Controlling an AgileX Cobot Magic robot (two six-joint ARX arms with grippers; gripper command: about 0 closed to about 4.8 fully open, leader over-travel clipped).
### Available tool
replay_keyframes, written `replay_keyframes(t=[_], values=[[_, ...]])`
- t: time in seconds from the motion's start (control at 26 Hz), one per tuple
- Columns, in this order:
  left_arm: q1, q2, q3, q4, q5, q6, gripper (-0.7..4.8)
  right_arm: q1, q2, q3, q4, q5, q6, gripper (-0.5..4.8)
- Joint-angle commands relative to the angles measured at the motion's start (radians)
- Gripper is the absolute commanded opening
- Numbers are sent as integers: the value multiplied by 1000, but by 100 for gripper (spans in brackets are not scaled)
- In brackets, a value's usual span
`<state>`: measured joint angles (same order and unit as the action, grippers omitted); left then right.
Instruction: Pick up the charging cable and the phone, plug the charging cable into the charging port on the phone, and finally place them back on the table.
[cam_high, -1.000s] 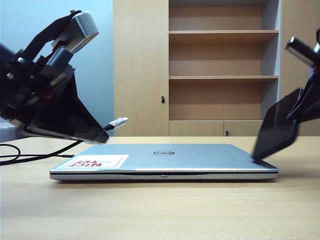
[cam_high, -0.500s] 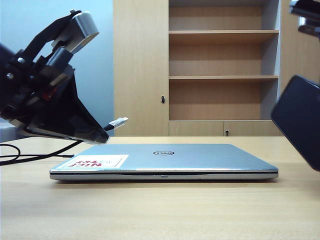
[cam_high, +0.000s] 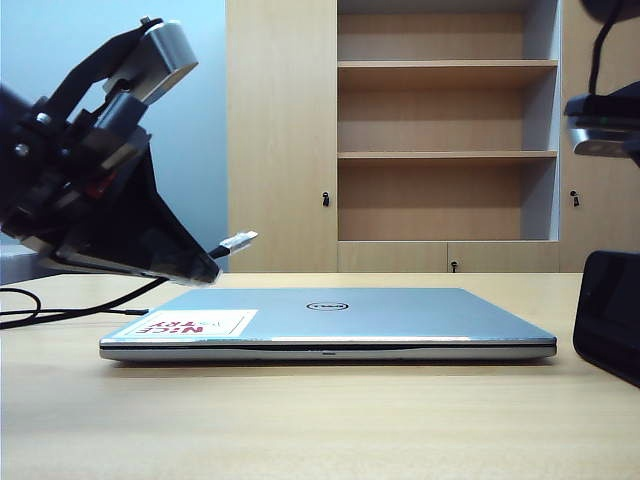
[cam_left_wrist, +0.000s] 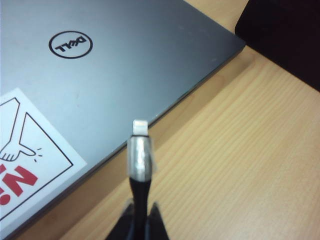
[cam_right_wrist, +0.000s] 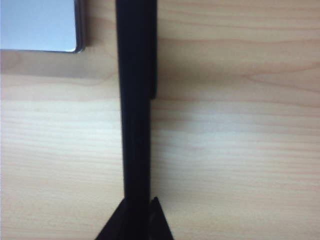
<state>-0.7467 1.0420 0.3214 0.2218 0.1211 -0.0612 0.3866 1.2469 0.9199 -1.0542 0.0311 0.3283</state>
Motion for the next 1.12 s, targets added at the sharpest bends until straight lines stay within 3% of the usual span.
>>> replay_keyframes(t=[0.04, 0.12, 0.23, 0.69, 0.77, 0.88, 1.12], values=[[0, -1, 2, 13, 3, 1, -6, 3, 42, -19, -26, -8, -1, -1], [0, -1, 2, 13, 3, 1, -6, 3, 56, -19, -21, -8, -1, 1], [0, -1, 2, 14, 3, 2, -6, 3, 56, -19, -6, -8, -1, 81], [0, -1, 2, 23, 3, 1, -6, 2, 76, -20, 45, -7, -1, 85], [0, -1, 2, 23, 3, 1, -6, 2, 92, -20, 49, -6, -1, 70], [0, -1, 2, 22, 3, 0, -6, 2, 104, -19, 55, -8, -1, -8], [-26, -1, 2, 22, 3, -52, -6, 2, 98, 71, 43, -87, -29, -7]])
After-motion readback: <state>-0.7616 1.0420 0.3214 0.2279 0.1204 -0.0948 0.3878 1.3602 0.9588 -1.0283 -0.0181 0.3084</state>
